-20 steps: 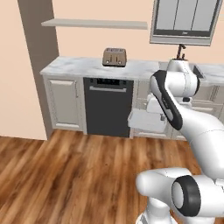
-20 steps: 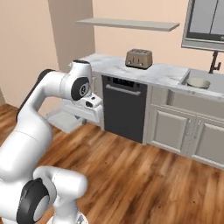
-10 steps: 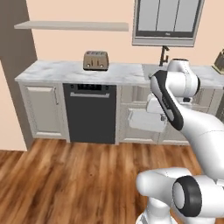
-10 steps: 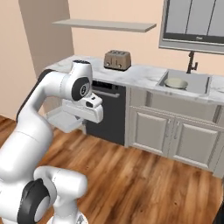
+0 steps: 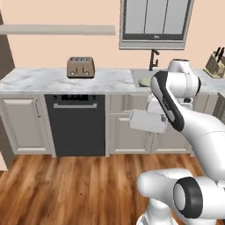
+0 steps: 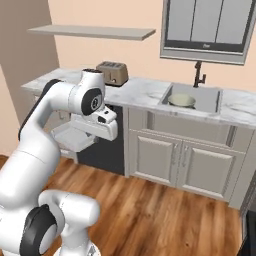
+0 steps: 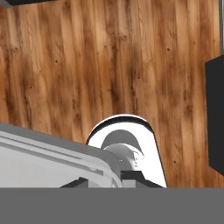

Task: Pick the bowl and tupperware and place them in the sink. Then turn on the water.

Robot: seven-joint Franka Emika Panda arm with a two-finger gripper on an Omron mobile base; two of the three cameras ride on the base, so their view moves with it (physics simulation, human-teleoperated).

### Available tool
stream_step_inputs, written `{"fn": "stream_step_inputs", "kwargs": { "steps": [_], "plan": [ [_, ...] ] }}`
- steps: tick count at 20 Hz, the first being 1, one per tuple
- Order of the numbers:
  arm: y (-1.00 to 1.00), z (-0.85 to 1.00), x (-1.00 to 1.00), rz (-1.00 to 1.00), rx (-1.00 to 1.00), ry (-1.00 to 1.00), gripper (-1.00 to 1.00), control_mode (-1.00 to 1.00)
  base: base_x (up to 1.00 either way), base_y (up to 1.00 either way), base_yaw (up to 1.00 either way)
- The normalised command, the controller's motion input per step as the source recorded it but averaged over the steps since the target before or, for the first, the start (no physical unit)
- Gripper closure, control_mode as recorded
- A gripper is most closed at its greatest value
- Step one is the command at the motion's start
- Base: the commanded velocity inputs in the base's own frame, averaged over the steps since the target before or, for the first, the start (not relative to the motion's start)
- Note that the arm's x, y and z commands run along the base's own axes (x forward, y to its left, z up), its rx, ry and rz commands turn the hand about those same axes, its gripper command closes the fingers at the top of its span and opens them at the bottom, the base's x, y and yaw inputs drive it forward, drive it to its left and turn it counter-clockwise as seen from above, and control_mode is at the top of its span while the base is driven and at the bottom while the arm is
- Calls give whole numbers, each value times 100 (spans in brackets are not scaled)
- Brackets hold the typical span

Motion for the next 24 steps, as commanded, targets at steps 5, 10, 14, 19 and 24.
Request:
{"fn": "stream_step_inputs", "kwargs": {
  "steps": [5, 10, 14, 19, 24],
  "plan": [
    [0, 0, 0, 0, 0, 0, 100, 100, 73, -36, -15],
    [0, 0, 0, 0, 0, 0, 100, 100, 74, -35, -10],
    [0, 0, 0, 0, 0, 0, 100, 100, 66, -38, -9],
    [0, 0, 0, 0, 0, 0, 100, 100, 46, -46, -20],
    [0, 0, 0, 0, 0, 0, 100, 100, 33, -46, -23]
  ]
}}
